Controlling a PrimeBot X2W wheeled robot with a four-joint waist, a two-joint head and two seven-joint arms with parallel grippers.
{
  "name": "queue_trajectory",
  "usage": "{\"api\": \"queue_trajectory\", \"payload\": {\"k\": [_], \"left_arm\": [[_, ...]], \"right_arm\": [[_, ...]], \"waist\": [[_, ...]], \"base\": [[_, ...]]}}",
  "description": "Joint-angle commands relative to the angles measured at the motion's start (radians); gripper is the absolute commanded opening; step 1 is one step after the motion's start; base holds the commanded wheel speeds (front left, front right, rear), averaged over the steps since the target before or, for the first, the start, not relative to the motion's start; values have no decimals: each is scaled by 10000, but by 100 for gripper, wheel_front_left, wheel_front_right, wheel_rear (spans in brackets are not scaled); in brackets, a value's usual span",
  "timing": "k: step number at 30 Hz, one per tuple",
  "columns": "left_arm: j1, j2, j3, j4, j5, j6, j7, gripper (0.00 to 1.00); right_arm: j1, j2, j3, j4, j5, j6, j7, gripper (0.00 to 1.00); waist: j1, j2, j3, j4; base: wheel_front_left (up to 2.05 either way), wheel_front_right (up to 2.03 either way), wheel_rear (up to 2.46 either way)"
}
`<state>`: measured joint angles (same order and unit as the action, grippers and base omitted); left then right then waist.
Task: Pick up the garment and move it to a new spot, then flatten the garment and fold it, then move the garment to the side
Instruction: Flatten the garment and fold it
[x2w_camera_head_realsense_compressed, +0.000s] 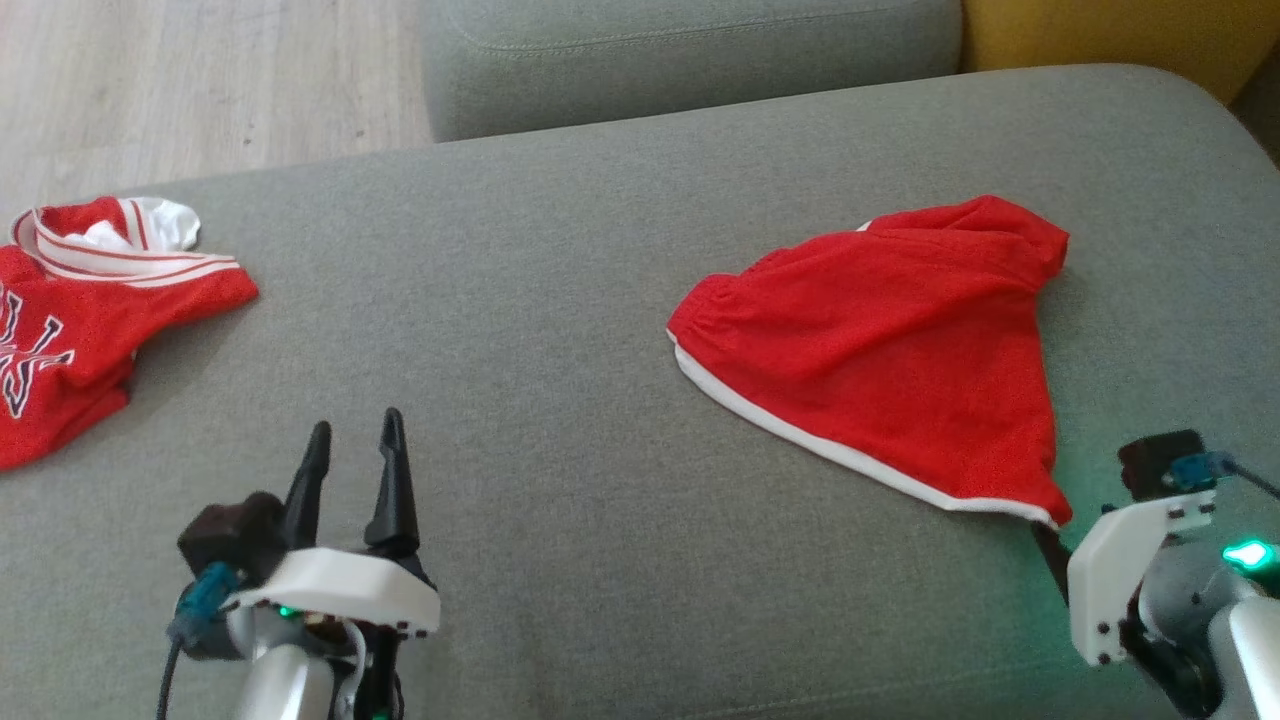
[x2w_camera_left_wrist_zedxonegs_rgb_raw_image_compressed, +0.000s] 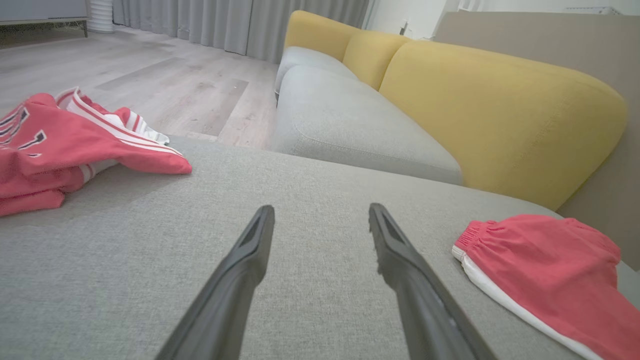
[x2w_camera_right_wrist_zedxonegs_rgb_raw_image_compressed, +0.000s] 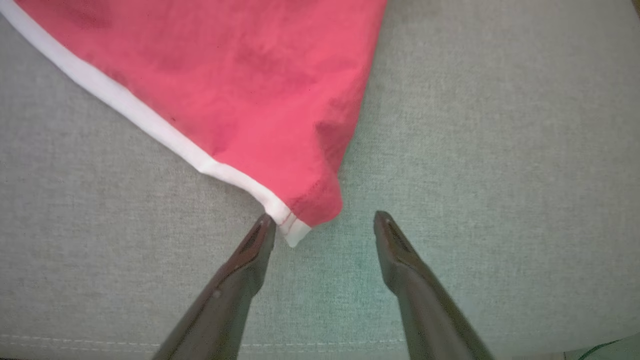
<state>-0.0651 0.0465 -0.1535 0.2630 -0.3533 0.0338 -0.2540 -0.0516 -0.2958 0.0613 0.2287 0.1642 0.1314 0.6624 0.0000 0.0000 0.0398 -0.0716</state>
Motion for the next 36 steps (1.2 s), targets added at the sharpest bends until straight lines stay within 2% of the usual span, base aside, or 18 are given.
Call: {"api": "queue_trajectory", "payload": {"k": [1,4,6,11,17,20,27,28,36], "left_arm": [[-463,74,209,-178,126,-93,-78,100],[-692,231,59,16,207,-253,50,100],[-1192,467,-209,86,237,-604,635,100],[-2661,908,-754,477,-237,-1305,3023,100],[-4751,1490,-1798,1346,-1347,-1628,5752,100],[-5570,1904,-2931,1647,-2311,-1639,6618,100],[-7085,3233,-5112,2427,-4108,-1643,7445,100],[-7085,3233,-5112,2427,-4108,-1643,7445,100],[-8261,4131,-7043,3606,-4943,-1644,7332,100]], "right_arm": [[-226,-126,1,-537,169,-7,-173,100],[-232,94,-289,-1089,469,-7,-426,100],[-251,482,-678,-1978,760,-7,-831,100],[-331,1240,-1141,-3150,989,-7,-1960,100],[-495,2061,-1050,-3142,1053,-7,-3755,100],[-624,2276,-852,-2837,1231,-7,-4667,100],[-1062,2416,-251,-1827,1557,-7,-5826,100],[-1062,2416,-251,-1827,1557,-7,-5826,100],[-1565,2444,180,-1022,1783,-7,-6273,100]], "waist": [[0,0,-32,-41],[0,0,-66,-105],[0,0,-68,-212],[0,0,107,-566],[0,0,714,-1494],[0,0,1058,-2052],[0,0,1770,-3231],[0,0,1770,-3231],[0,0,2164,-4071]], "base": [[0,0,0],[0,0,0],[0,0,0],[0,0,0],[0,0,0],[0,0,0],[0,0,0],[0,0,0],[0,0,0]]}}
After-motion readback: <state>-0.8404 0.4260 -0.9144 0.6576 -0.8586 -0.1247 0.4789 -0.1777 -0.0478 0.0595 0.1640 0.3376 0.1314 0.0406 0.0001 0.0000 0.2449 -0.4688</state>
